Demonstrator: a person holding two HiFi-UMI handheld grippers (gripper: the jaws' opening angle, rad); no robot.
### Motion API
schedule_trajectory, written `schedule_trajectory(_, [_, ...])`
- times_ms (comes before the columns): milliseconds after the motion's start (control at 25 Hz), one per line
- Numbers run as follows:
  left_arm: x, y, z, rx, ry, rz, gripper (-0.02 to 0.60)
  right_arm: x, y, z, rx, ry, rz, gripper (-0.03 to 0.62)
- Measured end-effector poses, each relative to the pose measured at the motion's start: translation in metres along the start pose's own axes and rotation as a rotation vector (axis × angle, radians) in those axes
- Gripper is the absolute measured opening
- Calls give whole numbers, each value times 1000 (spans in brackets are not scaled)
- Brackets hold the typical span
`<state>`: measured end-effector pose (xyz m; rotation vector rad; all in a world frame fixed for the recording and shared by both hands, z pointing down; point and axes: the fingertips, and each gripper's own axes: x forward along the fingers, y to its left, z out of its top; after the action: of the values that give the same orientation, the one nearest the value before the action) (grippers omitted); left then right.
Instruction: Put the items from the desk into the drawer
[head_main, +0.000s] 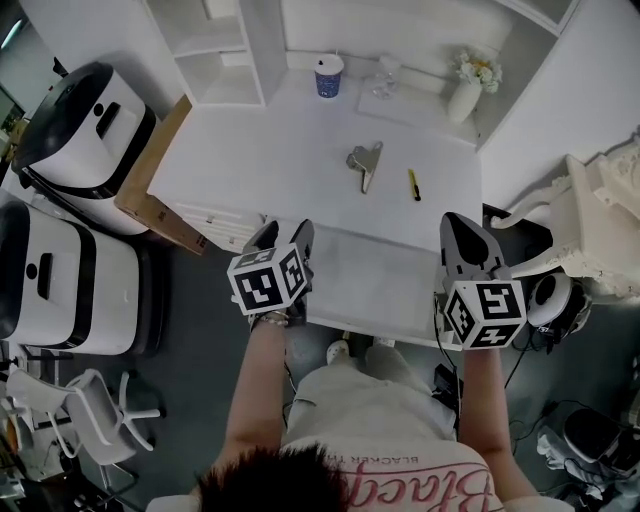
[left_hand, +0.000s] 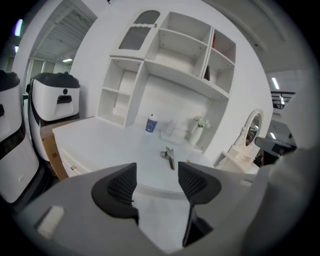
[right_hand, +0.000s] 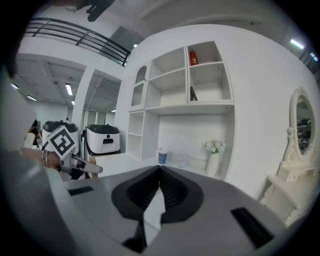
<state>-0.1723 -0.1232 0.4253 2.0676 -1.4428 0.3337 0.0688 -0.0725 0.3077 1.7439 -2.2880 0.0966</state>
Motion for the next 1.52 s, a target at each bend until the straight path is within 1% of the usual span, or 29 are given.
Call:
schedule_trajectory(40, [-6,-5,8,25,-26,-12,260,-4,-1,0,-1,-4,-7,8])
schedule_trajectory(160, [-21,-17,33,107,-128,-43,203,-13,-3,2,-27,-14,-23,8])
schedule_trajectory(280, [-36,-29,55,199,-245,-49,113,-20,-8,7,-46,-29,-32,8])
schedule_trajectory(400, [-50,-42,72,262,-347,-55,9,-24,-13,15,-53,-52,-33,8])
schedule_trajectory(520, [-58,-57,83,302,-407,-61,9,-25,-21,21,-57,-75,-27,8])
schedule_trajectory(640, [-61,-70,92,335,-451,-46,9,-24,-31,24,-56,-89,-15,8])
schedule_trajectory(960, [-49,-105,110,353,-497,-1,9,-18,-70,26,-43,-108,22,8])
schedule_trajectory(1120, [-36,-130,115,353,-506,2,9,-17,-98,22,-28,-110,32,8])
schedule_trajectory(1320, [-9,-161,111,358,-486,-5,9,-18,-135,13,-23,-100,32,8])
schedule_trajectory(1440, [10,-177,104,375,-462,-5,9,-20,-161,3,-7,-85,23,8])
schedule_trajectory(1520, [22,-186,102,374,-450,-8,9,-21,-177,-5,4,-76,17,8])
